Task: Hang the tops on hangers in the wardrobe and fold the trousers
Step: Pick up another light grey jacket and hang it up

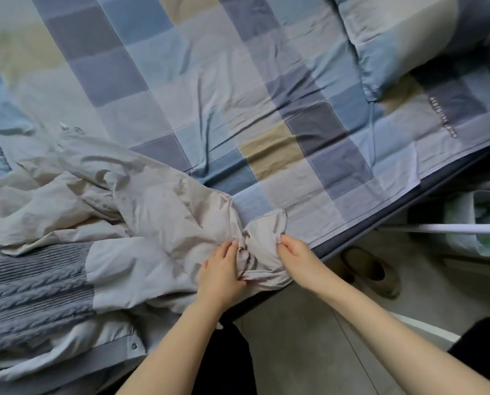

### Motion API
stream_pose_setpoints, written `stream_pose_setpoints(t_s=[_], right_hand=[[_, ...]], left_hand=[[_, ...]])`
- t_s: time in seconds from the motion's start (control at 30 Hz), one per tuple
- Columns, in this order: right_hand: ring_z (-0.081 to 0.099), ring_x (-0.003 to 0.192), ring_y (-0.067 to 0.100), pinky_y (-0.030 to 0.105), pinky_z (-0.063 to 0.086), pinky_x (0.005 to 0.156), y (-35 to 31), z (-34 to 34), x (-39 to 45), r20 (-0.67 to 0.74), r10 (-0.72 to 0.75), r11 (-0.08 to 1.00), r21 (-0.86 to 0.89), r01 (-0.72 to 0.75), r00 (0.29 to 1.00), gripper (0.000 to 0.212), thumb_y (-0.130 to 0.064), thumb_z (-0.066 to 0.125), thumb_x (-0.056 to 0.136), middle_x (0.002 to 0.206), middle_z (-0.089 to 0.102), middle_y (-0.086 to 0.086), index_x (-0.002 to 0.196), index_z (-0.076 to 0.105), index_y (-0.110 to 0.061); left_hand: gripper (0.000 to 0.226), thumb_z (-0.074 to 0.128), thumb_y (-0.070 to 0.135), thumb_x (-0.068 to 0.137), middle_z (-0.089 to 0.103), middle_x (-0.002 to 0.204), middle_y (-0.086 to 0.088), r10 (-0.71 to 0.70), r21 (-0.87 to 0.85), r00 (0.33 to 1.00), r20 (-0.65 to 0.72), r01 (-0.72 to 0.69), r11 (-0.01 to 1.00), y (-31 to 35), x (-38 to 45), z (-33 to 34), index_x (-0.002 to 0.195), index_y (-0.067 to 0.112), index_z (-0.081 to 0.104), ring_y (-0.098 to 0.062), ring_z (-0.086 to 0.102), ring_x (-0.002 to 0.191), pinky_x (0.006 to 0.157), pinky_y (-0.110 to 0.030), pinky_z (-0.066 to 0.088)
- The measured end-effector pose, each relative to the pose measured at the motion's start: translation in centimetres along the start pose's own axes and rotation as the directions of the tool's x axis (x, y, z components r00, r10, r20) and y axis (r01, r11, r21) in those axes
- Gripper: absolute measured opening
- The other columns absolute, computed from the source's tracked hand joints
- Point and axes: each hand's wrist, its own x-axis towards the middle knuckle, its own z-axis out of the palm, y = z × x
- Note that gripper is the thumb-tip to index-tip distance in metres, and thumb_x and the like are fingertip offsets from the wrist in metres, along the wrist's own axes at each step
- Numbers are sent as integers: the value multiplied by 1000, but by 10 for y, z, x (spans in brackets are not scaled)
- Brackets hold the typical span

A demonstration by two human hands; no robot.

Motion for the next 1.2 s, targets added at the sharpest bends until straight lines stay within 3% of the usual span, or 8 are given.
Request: stream_pose_setpoints(t_s=[0.13, 0.3, 0.47, 0.67, 0.9, 1.0, 1.07, 1.2], right_hand=[[46, 66, 1, 16, 37, 61, -44, -30, -24, -24, -140, 970, 196, 142, 990, 26, -4, 38, 99, 72, 50, -4, 81, 55, -6], [51, 87, 29, 40, 41, 78, -80, -81, -23, -253, -93, 799, 558, 223, 963, 28, -9, 40, 99, 95, 57, 21, 104, 51, 17], [69, 77, 13, 23, 54, 65, -89, -105, -20, -416, -106, 677, 635, 372, 903, 31, -20, 47, 96, 84, 74, 4, 84, 75, -23], [61, 89, 26, 37, 52, 83, -51, -69, -4, -121, 259, 376, 926, 15, 958, 28, -27, 46, 100, 100, 63, 17, 115, 52, -4], [64, 103, 22, 35, 48, 94, -63, 22, -21, 318, 56, 411, 857, -312, 947, 57, -54, 40, 93, 109, 69, 10, 123, 62, -10], [68, 95, 20, 34, 55, 78, -76, 25, -18, 184, 85, 295, 934, -201, 979, 40, -38, 37, 101, 115, 69, 12, 122, 63, -15], [64, 107, 26, 42, 53, 88, -82, 16, -19, 85, 156, 259, 958, -124, 984, 36, -30, 42, 101, 125, 63, 14, 131, 56, -14], [64, 109, 28, 40, 56, 85, -108, -16, -40, -110, 150, 427, 904, 36, 983, 29, -13, 41, 102, 120, 66, 14, 125, 59, -12]], left_hand=[[15, 68, 24, 84, 70, 108, 1, 29, -280, 985, -169, -76, 957, 7, 10, -28, 96, 16, 71, -19, 62, 95, 82, -34, 49], [16, 71, 41, 68, 60, 56, 19, -33, -493, 989, -146, -44, 869, 4, 5, -86, 69, 27, 64, 10, 46, 54, 50, -18, 42], [21, 77, 8, 79, 65, 61, 18, 3, -585, 997, -78, -48, 810, -10, 1, -137, 65, 22, 73, 8, 54, 58, 53, -11, 44], [20, 59, 21, 93, 76, 99, -4, -128, -949, 985, -114, -70, 307, 12, -8, -173, 93, 24, 79, -16, 72, 94, 71, -23, 56], [26, 63, 31, 92, 69, 74, -24, 151, -793, 978, 141, 20, 609, 49, -28, -163, 82, 11, 76, -26, 65, 68, 70, -33, 50], [35, 52, 25, 99, 73, 71, 1, 221, -780, 954, 202, 20, 626, 57, -43, -164, 76, 26, 78, -7, 69, 66, 58, -15, 51], [25, 54, 25, 98, 76, 91, -5, 110, -842, 987, 114, 38, 537, 58, -47, -175, 92, 20, 78, -14, 72, 88, 77, -24, 56], [23, 57, 22, 95, 74, 101, -16, -126, -937, 992, 6, 49, 345, 59, -55, -218, 94, 8, 76, -25, 72, 94, 72, -33, 58]])
